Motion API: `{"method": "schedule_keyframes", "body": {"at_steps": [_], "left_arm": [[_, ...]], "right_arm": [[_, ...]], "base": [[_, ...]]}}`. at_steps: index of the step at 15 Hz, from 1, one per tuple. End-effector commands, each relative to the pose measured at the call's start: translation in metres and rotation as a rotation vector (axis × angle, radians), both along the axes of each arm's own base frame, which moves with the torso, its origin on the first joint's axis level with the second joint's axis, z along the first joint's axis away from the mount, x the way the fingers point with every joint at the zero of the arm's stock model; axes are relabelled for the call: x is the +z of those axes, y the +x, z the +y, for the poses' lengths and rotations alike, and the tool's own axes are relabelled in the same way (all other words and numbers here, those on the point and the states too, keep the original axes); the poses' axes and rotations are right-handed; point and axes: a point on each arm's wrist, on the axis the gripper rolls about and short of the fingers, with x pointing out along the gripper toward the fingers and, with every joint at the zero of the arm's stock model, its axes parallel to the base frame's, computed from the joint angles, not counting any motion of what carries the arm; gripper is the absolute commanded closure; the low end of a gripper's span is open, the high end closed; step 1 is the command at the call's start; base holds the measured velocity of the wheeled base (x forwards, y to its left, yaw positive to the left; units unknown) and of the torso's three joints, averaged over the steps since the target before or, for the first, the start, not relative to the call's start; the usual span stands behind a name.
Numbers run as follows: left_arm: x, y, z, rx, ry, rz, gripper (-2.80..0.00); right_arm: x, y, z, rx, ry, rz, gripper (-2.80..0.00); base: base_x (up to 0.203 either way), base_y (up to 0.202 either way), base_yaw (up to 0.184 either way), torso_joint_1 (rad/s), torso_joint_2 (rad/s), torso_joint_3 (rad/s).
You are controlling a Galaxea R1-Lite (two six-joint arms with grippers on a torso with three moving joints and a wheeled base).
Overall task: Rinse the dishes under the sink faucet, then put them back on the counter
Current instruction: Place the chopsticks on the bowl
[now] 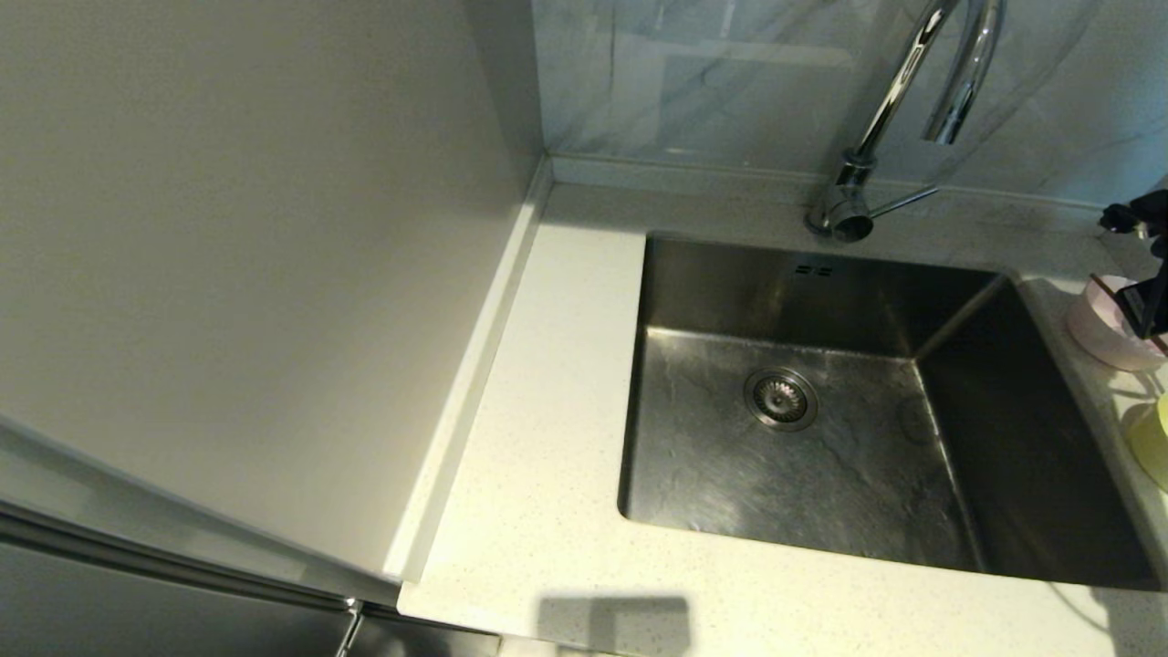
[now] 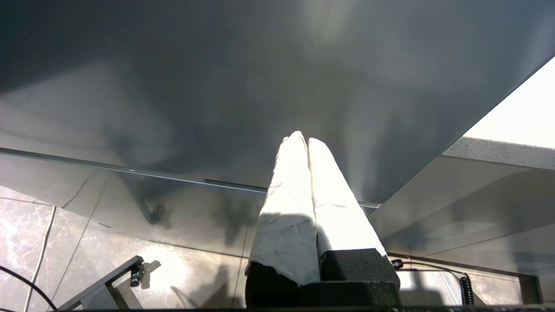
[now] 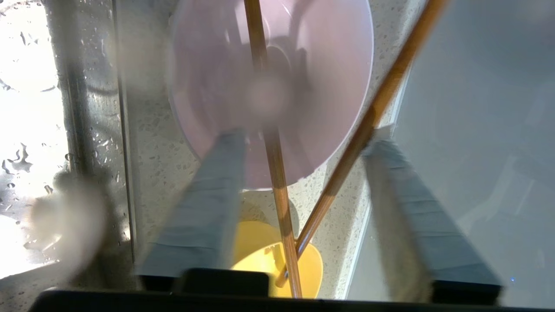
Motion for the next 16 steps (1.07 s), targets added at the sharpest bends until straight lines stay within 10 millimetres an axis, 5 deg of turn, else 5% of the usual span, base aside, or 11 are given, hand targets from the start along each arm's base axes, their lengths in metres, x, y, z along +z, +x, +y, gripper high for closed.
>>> {"method": "schedule_keyframes", "body": {"at_steps": [1,16], "left_arm": [[0.0000,-0.0002,0.0000,0.001,-0.001,-0.003,0.00],[0.0000,-0.0002,0.0000,0.001,-0.001,-0.003,0.00]], "right_arm": [[0.0018,-0.0020,0.0007,0.000,-0.003,0.002,-2.80],[0.0102,-0.0092,0.0044,0.004,-0.008,-0.017,-2.80]], "base": [[0.000,0.000,0.000,0.000,0.00,0.000],[0.000,0.000,0.000,0.000,0.00,0.000]]}}
